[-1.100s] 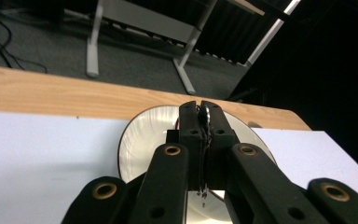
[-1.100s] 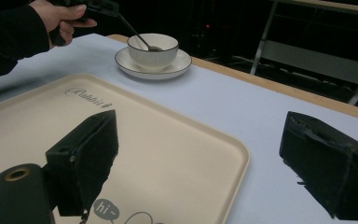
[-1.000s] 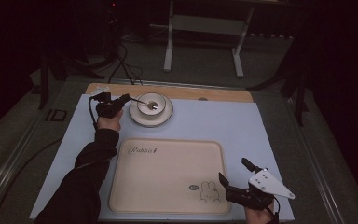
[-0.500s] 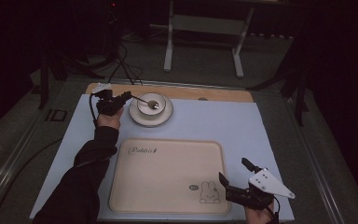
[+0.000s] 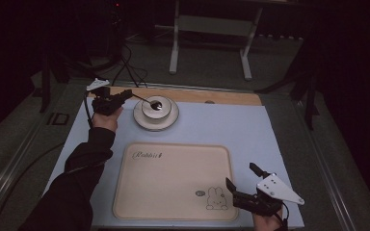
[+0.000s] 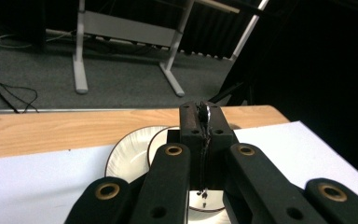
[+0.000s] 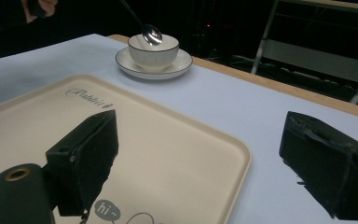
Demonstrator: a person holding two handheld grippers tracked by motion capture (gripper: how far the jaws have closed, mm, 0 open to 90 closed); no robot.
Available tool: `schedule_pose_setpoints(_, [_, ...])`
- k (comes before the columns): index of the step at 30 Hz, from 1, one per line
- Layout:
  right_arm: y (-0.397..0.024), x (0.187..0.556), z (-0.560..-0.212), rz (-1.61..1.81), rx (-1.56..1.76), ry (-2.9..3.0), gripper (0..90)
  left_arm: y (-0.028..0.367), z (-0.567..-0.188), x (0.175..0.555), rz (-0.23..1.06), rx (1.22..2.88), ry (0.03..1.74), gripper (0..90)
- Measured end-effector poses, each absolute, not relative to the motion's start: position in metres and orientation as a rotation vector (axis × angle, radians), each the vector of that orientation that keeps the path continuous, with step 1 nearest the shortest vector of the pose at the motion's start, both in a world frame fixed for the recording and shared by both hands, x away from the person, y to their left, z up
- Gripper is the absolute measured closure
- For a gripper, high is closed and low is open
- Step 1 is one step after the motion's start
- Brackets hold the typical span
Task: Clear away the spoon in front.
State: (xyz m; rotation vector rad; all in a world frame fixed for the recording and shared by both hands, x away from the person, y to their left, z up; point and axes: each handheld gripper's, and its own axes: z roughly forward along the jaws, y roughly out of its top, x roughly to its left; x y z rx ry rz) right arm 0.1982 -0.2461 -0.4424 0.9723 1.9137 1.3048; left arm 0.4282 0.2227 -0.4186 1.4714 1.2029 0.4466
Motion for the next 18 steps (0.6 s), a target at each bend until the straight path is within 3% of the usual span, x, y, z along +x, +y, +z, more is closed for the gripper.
schedule_pose_setpoints(18, [-0.245, 0.198, -0.443, 1.300, 0.974, 1.913, 11.6, 0.242, -0.378, 0.402, 0.399, 1.605, 1.054, 89.8])
